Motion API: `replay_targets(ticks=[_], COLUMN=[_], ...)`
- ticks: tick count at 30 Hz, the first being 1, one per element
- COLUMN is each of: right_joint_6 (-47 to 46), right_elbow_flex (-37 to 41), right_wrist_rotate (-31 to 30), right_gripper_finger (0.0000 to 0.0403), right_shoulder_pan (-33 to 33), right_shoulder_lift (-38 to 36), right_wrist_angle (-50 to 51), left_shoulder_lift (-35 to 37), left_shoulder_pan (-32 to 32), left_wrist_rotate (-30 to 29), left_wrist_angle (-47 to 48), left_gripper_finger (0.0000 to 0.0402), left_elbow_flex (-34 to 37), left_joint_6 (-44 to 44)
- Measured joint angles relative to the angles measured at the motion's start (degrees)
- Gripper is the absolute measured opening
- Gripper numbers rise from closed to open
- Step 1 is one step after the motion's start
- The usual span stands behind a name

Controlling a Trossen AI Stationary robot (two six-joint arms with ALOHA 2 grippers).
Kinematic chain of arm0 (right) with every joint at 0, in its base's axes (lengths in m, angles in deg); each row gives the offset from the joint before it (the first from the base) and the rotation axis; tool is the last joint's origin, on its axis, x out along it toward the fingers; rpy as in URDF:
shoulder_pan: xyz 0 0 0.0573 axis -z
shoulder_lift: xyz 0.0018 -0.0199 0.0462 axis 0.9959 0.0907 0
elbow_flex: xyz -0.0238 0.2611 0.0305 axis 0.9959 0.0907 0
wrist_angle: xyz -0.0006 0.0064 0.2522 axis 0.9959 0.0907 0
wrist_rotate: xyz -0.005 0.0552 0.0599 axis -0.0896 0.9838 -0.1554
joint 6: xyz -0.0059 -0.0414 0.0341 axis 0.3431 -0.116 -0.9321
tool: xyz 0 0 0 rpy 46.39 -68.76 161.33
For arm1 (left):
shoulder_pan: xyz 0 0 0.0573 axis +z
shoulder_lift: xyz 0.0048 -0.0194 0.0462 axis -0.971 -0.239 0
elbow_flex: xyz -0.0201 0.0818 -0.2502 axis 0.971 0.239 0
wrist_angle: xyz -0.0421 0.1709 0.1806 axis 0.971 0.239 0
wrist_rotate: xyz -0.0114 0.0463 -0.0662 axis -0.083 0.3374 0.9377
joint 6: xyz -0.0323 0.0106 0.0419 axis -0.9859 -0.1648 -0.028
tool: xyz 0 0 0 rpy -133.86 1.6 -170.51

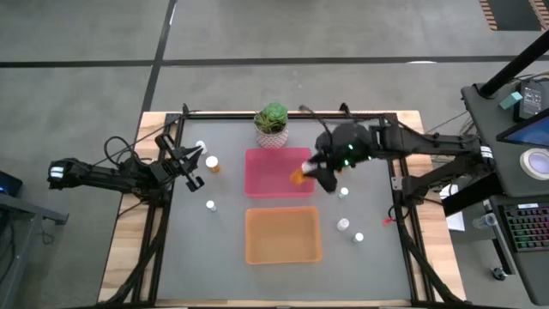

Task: Pick and place medicine bottles into bin by pill shape (circle, oval)
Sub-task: Put the top orange capsule bottle into the orange bin

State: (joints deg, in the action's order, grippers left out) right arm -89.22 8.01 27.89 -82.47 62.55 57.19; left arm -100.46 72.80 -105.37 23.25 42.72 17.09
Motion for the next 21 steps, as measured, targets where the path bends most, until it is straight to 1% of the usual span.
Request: replay_targets(ticks=[4,9,12,14,18,21], right_joint_6=[3.5,6.8,8.2,8.2,8.0,6.3], right_elbow_flex=[2.6,4.9,5.8,6.2,6.2,5.5], right_wrist_rotate=[11.0,18.6,25.2,28.8,29.3,29.4], right_gripper_finger=[0.0206,0.0206,0.0206,0.0206,0.0205,0.0205], right_shoulder_pan=[-3.6,-7.0,-8.4,-9.4,-11.6,-12.1], right_shoulder_lift=[-0.6,0.2,1.1,2.1,4.6,5.9], right_wrist_angle=[-12.2,-33.5,-40.5,-42.2,-46.4,-47.4], left_shoulder_lift=[0.0,0.0,-0.1,0.0,0.0,0.0], left_shoulder_pan=[0.0,0.0,0.0,0.0,0.0,0.0], left_wrist_rotate=[0.0,0.0,0.0,0.0,0.0,0.0], left_wrist_angle=[-0.1,-0.1,-0.1,0.0,-0.1,-0.3], left_gripper_finger=[0.0013,0.0013,0.0013,0.0013,0.0013,0.0013], left_elbow_flex=[0.0,0.0,0.0,0.0,0.0,-0.1], left_joint_6=[0.0,0.0,0.0,0.0,0.0,0.0])
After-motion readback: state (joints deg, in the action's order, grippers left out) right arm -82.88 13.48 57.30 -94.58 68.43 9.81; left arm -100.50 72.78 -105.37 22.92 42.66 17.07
